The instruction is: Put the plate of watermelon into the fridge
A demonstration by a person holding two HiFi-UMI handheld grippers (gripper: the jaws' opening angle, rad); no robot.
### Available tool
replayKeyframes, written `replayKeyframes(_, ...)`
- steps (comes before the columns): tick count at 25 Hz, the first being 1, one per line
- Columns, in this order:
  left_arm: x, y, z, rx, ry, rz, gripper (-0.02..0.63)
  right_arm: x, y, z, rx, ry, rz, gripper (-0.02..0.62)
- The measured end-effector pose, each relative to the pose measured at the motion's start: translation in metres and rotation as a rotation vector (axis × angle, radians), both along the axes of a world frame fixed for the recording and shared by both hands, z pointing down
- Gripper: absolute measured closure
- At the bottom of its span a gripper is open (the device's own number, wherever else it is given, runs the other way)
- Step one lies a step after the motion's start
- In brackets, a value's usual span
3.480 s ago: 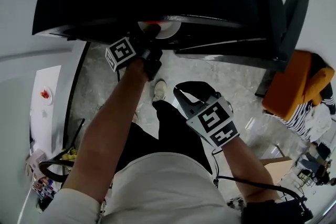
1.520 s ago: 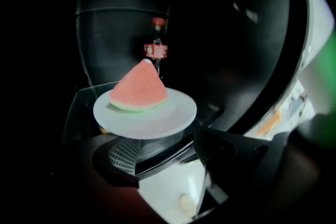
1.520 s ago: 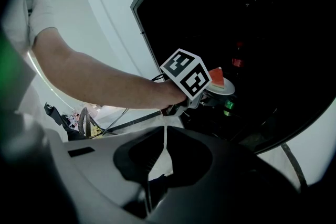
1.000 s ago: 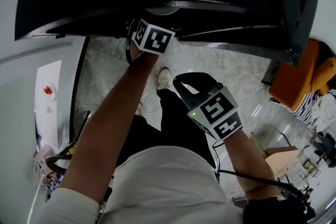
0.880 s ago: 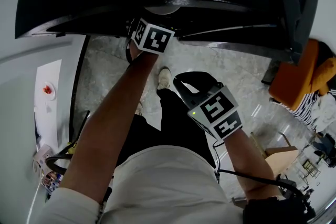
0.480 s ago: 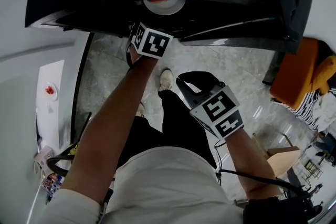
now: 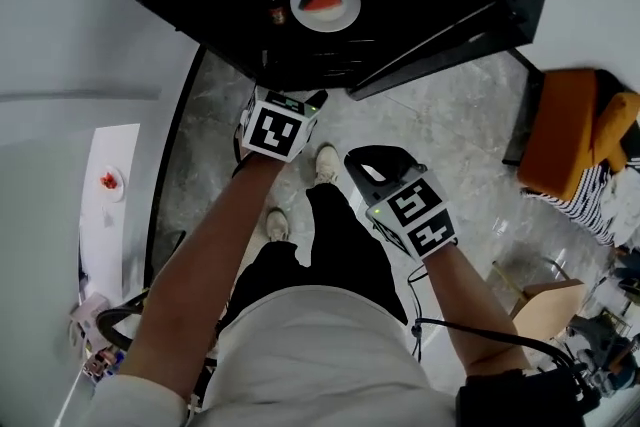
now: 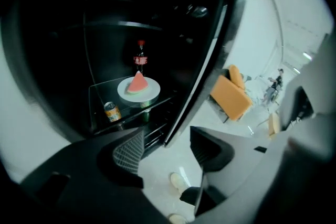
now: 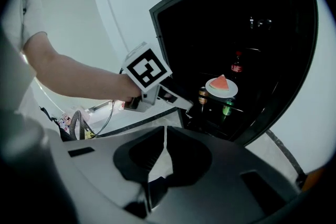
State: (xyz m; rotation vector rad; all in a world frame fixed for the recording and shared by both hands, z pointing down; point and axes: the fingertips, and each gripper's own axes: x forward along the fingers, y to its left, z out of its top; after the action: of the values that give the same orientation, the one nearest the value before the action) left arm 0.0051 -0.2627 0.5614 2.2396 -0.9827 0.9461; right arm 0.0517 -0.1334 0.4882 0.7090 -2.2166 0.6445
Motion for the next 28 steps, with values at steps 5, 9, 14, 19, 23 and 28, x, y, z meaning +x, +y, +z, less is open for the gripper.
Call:
replayKeyframes(5,-0.024,0.063,-0.043,0.037,0.092,0.024,0.452,-0.006,0.036,-0.015,0.033,0.000,0.072,0.569)
replayKeyframes(9,-0.049,0.118,-0.072,0.033,0.169,0.036,0.546,-0.023,0.069,-0.029,0.053,-0.002,0.095,0.569)
replayKeyframes(14,-0.061,0.186,-0.121,0.028,0.372,0.119,0.594,-0.039,0.108,-0.047,0.092,0.000,0.115,0.569)
replayKeyframes(19,-0.087,0.248,-0.163,0.045,0.444,0.191,0.594,-0.057,0.146,-0.066,0.112,-0.011,0.140,0.569)
replayKeyframes(23,-0.106,0.291,-0.188,0.066,0.435,0.261,0.594,-0.070,0.173,-0.082,0.135,-0.012,0.139,0.569)
replayKeyframes(28,-0.125,0.336,-0.209,0.069,0.431,0.308,0.594,-0.080,0.198,-0.101,0.157,-0.017,0.139,0.569)
